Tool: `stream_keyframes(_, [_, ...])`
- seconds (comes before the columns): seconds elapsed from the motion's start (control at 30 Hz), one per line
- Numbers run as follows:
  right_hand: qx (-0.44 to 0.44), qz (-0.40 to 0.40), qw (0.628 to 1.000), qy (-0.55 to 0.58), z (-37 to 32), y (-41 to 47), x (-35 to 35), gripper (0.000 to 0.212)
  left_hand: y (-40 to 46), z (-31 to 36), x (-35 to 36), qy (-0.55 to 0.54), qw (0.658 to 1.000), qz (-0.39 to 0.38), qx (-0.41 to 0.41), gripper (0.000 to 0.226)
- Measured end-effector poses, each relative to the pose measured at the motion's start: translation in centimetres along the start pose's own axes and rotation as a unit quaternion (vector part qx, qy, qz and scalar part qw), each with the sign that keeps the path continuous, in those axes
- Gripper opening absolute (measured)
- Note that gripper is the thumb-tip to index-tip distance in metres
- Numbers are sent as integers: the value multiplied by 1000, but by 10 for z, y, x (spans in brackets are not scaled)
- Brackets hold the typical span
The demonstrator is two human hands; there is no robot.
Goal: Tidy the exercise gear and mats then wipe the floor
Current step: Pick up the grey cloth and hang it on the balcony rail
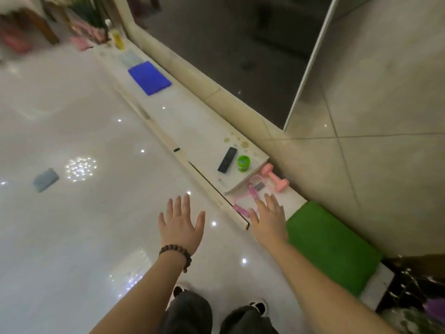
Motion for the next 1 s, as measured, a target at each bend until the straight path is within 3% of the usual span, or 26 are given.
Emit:
stream_keyframes(0.13, [-85, 11, 996, 38, -79, 3, 15, 53, -2, -63, -30, -2, 997, 31, -70, 70])
stream_keyframes(0.23, [-110, -22, 993, 46, -144, -5, 28, 47, -3, -117, -51, -9, 992, 50, -115, 69])
stream_keyframes(0.67, [-235, -83, 968, 40, -444, -92, 126, 48, -18, -391, -155, -32, 970, 108, -214, 67])
stream_keyframes(1.0, [-305, -100, 947, 19, -573, -91, 177, 47, 1, -516, -176, -38, 956, 112, -268, 67])
Point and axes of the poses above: each hand's wrist, its own y-axis towards the middle knuckle, its own x-axis out of the palm, z = x × y, the point moved 6 cm from there along y, towards the middle knuckle, and after that the axes turned 12 degrees about z, right-handed, at the moved point
